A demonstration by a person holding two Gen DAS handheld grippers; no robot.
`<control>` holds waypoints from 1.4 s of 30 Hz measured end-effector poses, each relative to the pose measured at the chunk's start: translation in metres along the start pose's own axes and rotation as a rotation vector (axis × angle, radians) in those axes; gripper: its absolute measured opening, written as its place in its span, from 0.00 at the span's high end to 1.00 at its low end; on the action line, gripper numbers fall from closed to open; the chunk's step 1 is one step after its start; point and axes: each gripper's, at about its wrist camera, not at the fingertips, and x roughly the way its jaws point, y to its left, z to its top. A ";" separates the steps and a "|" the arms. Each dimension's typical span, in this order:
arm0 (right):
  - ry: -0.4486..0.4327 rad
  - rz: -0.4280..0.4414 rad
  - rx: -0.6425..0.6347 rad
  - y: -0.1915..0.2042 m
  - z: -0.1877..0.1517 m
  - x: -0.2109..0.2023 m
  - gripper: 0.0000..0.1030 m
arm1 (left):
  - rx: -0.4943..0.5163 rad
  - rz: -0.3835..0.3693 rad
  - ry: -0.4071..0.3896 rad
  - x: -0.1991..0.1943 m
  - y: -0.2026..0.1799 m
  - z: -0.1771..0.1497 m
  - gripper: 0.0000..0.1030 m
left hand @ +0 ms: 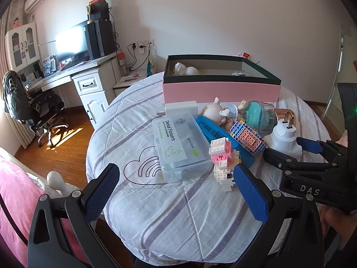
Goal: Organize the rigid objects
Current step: 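Grasp the white plug adapter with the right gripper while the left gripper grasps the block figure, then carry the plug adapter and block figure toward the pink box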
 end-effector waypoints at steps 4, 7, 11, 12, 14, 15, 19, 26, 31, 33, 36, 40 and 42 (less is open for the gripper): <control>-0.005 0.008 -0.033 -0.003 -0.002 -0.002 0.48 | 0.007 -0.030 0.013 0.003 -0.010 -0.002 0.00; -0.004 0.023 -0.033 -0.013 -0.006 -0.009 0.50 | 0.026 -0.046 0.018 0.005 -0.021 -0.005 0.00; -0.008 0.030 -0.020 -0.024 -0.013 -0.019 0.50 | 0.037 -0.045 0.033 0.014 -0.034 -0.004 0.10; -0.010 0.032 -0.020 -0.025 -0.014 -0.020 0.50 | 0.044 -0.020 0.034 0.017 -0.037 -0.004 0.10; -0.013 0.039 -0.016 -0.028 -0.015 -0.021 0.50 | 0.058 -0.002 0.020 0.019 -0.040 -0.003 0.19; -0.015 0.043 -0.013 -0.029 -0.015 -0.021 0.50 | 0.059 0.003 0.019 0.020 -0.041 -0.002 0.25; -0.022 0.044 -0.012 -0.029 -0.014 -0.019 0.50 | 0.049 -0.067 0.081 0.034 -0.043 -0.003 0.62; -0.030 0.059 -0.015 -0.029 -0.013 -0.020 0.50 | 0.037 -0.089 0.051 0.028 -0.041 -0.001 0.64; -0.050 0.070 -0.021 -0.027 -0.011 -0.028 0.50 | 0.029 -0.116 0.022 0.015 -0.039 0.006 0.64; -0.060 0.073 -0.028 -0.024 -0.008 -0.033 0.51 | 0.036 -0.118 0.011 0.011 -0.038 0.010 0.64; -0.068 0.067 -0.045 -0.020 -0.003 -0.035 0.51 | 0.036 -0.122 -0.003 0.008 -0.038 0.013 0.64; -0.078 0.079 -0.043 -0.019 0.000 -0.036 0.51 | 0.039 -0.137 -0.012 0.004 -0.037 0.020 0.64; -0.089 0.085 -0.048 -0.018 0.005 -0.040 0.51 | 0.039 -0.145 -0.028 0.002 -0.039 0.027 0.64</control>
